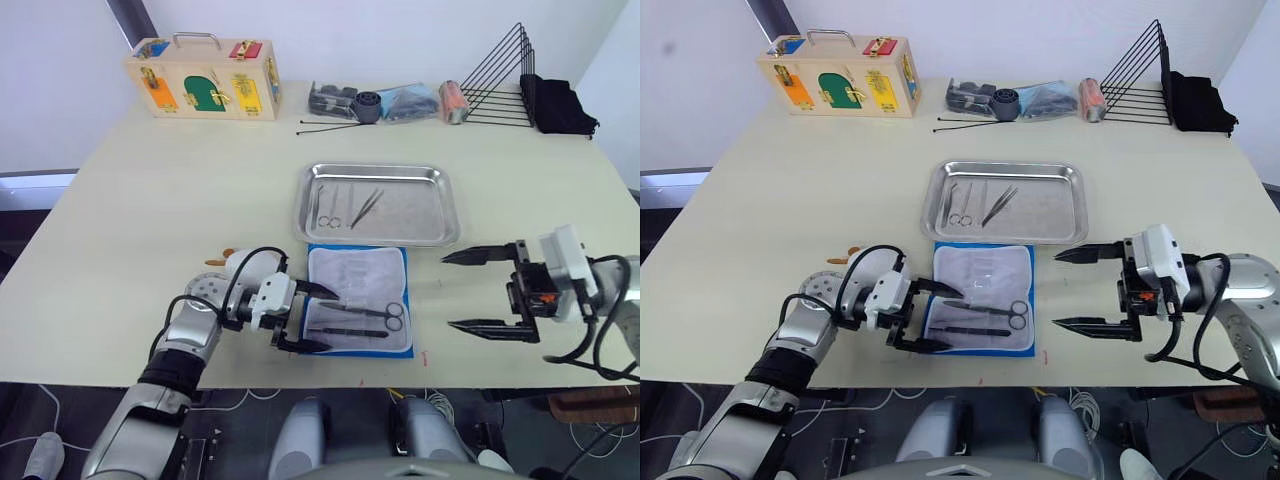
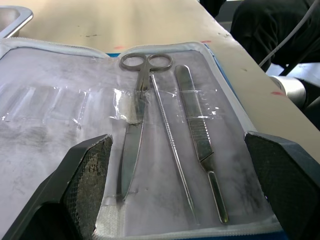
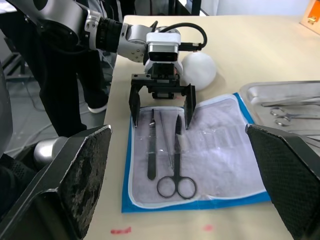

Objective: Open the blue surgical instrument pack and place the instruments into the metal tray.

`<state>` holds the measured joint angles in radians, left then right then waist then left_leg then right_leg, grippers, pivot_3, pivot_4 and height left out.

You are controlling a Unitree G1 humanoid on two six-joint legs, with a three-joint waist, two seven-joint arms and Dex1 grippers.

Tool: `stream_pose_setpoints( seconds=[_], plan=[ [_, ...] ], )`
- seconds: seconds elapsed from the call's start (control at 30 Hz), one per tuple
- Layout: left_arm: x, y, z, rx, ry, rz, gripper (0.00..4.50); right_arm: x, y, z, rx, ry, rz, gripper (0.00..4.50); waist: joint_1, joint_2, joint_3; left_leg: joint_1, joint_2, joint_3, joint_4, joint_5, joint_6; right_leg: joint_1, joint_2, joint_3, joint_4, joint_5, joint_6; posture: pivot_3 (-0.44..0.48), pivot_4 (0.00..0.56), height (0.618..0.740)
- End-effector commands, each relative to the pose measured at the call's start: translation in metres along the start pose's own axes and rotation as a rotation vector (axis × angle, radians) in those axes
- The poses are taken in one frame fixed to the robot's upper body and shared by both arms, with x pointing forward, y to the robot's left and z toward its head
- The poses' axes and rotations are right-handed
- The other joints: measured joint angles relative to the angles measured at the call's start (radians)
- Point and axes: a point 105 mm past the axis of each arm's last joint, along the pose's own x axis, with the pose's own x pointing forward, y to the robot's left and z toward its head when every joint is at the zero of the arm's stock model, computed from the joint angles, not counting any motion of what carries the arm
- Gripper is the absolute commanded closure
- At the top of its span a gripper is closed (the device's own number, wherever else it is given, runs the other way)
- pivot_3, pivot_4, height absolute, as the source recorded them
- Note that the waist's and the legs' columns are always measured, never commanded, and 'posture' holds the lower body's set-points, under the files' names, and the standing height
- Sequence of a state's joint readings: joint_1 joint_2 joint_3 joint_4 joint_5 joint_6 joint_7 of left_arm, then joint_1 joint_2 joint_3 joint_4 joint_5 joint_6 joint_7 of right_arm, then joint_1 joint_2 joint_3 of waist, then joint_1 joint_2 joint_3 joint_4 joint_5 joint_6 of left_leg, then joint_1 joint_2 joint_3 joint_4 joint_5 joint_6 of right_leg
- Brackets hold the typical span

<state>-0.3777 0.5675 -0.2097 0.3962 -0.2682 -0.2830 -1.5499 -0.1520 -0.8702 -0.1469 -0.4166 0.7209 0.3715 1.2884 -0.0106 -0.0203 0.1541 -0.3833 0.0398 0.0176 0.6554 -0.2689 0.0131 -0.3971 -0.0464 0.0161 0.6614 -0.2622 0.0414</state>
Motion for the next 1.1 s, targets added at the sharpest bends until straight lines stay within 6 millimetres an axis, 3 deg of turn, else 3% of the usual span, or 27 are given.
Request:
stream_pose_setpoints(
  seconds=[0.03,0.3,0.53,1.1],
  plan=[
    [0.001,-0.006,-0.01,-0.045,0.036,-0.027,0.05,-0.008,0.002,0.016,-0.038,-0.014,0.007,0.0,0.0,0.0,0.0,0.0,0.0,0.0,0.0,0.0,0.0,0.0,0.0,0.0,0.0,0.0,0.0,0.0,0.15,0.74],
    [0.004,-0.004,-0.015,-0.066,0.043,-0.028,0.05,-0.019,0.004,0.025,-0.027,0.014,0.013,0.0,0.001,0.0,0.0,0.0,0.0,0.0,0.0,0.0,0.0,0.0,0.0,0.0,0.0,0.0,0.0,0.0,0.15,0.74],
    [0.006,-0.004,-0.016,-0.069,0.041,-0.036,0.05,-0.013,0.005,0.023,-0.026,0.01,0.009,0.0,0.001,0.0,0.0,0.0,0.0,0.0,0.0,0.0,0.0,0.0,0.0,0.0,0.0,0.0,0.0,0.0,0.15,0.74],
    [0.011,-0.011,-0.015,-0.092,0.041,-0.065,0.05,0.054,-0.023,-0.056,-0.055,0.214,-0.208,0.0,0.0,0.001,-0.001,0.0,0.0,0.001,0.0,0.0,0.0,0.0,0.0,0.001,0.0,0.0,0.0,0.0,0.15,0.74]
  ],
)
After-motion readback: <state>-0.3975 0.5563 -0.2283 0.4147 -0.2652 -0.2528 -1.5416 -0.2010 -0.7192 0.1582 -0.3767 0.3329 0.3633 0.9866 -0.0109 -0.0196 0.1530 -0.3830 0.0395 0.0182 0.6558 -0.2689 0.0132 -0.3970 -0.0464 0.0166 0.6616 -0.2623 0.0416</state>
